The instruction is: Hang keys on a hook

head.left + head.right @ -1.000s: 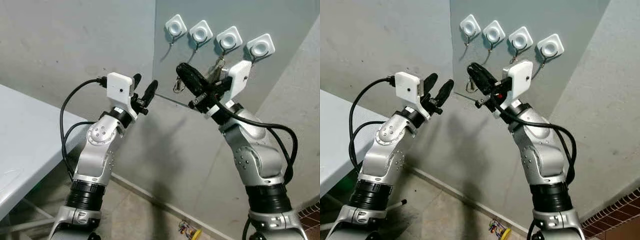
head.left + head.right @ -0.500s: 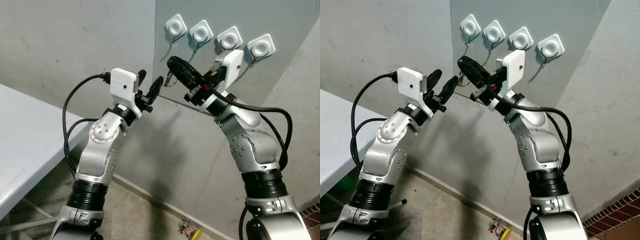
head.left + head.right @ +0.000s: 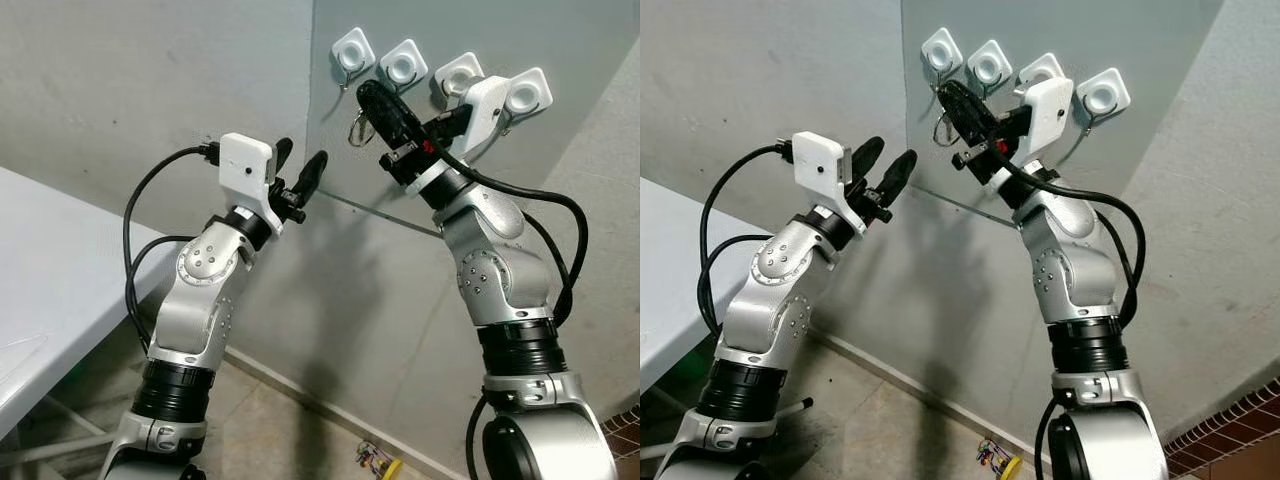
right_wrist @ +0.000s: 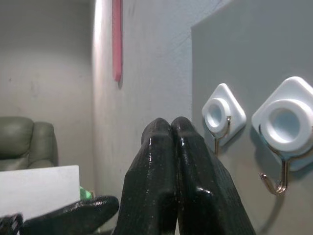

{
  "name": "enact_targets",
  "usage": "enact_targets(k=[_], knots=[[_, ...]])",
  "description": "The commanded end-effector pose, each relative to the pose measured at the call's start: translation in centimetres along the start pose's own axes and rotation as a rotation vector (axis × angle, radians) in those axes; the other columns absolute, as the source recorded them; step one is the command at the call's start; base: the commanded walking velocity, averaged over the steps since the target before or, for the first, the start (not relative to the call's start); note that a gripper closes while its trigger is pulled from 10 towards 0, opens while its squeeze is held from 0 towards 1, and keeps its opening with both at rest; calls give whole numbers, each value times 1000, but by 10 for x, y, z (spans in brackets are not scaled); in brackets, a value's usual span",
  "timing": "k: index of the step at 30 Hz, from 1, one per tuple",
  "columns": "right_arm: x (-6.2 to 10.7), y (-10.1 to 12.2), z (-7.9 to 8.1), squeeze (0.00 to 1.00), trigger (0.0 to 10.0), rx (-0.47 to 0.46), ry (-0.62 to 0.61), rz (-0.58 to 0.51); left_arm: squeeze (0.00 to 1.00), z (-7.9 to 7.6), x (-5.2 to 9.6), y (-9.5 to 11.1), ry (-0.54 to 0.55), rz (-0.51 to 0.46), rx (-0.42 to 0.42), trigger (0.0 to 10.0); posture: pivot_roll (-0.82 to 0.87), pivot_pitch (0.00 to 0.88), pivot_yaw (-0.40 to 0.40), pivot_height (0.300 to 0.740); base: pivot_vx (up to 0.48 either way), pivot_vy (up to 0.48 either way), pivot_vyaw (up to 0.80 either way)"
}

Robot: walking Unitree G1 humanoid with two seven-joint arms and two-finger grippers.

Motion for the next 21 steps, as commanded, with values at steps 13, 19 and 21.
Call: enact_targets(k=[13, 19, 21], knots=[[-5, 14, 25, 0, 10000, -16, -39, -120, 0, 2, 0, 4, 6, -3, 9, 10000, -128, 37, -67, 740, 0, 0, 0], [-8, 21, 23, 0, 10000, -23, -89, -159, 0, 2, -1, 4, 7, -2, 10, 10000, -131, 43, -68, 740, 0, 0, 0], [-9, 21, 21, 0, 10000, -25, -104, -163, 0, 1, -1, 4, 7, -2, 12, 10000, -132, 44, -68, 740, 0, 0, 0]])
Point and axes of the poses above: a point about 5 cm out from each wrist's last joint towards the gripper, its own x axis pointing back from the gripper into the wrist, its own y axis along the axis of the wrist's last joint, z = x × y, the point moved 4 cm from there along -x, pointing out of the wrist towards the gripper, and after that the axes turned 8 degrees about -x, right-handed, at the moved point
